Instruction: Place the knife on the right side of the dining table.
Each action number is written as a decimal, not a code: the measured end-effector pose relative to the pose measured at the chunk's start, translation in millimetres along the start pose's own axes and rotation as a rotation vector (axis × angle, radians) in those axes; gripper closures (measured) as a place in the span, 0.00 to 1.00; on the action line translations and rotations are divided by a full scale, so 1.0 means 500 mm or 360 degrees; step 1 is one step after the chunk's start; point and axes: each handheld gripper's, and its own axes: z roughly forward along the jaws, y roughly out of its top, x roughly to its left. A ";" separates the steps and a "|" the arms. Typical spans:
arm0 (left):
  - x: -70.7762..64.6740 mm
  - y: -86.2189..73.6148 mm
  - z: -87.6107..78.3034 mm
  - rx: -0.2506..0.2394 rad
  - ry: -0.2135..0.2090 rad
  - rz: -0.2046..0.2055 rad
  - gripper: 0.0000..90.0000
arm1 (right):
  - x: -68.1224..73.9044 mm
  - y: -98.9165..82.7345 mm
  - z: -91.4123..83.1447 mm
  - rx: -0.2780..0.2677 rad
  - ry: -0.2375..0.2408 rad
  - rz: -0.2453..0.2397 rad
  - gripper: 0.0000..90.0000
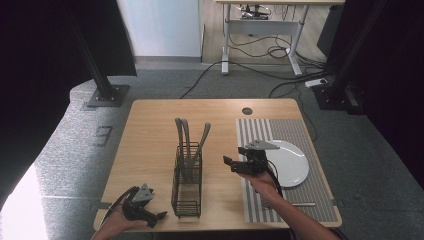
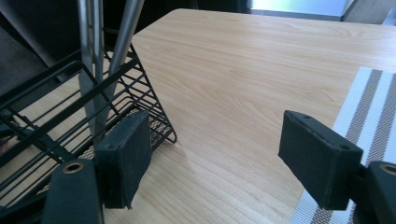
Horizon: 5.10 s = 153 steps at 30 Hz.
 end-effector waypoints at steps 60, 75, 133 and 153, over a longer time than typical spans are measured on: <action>0.000 0.000 0.000 0.0001 0.0003 -0.0003 0.00 | 0.037 0.123 0.151 -0.0036 0.0450 -0.0079 0.70; -0.001 0.000 0.000 0.0001 0.0004 -0.0003 0.00 | 0.032 0.119 0.148 -0.0089 0.0693 0.0165 0.91; -0.001 0.000 0.000 -0.0001 0.0005 -0.0006 0.00 | -0.078 0.176 -0.041 -0.0582 0.0408 0.0144 0.92; -0.001 0.000 0.000 -0.0001 0.0004 -0.0007 0.00 | -0.135 0.150 -0.002 -0.0582 0.0224 0.0200 0.92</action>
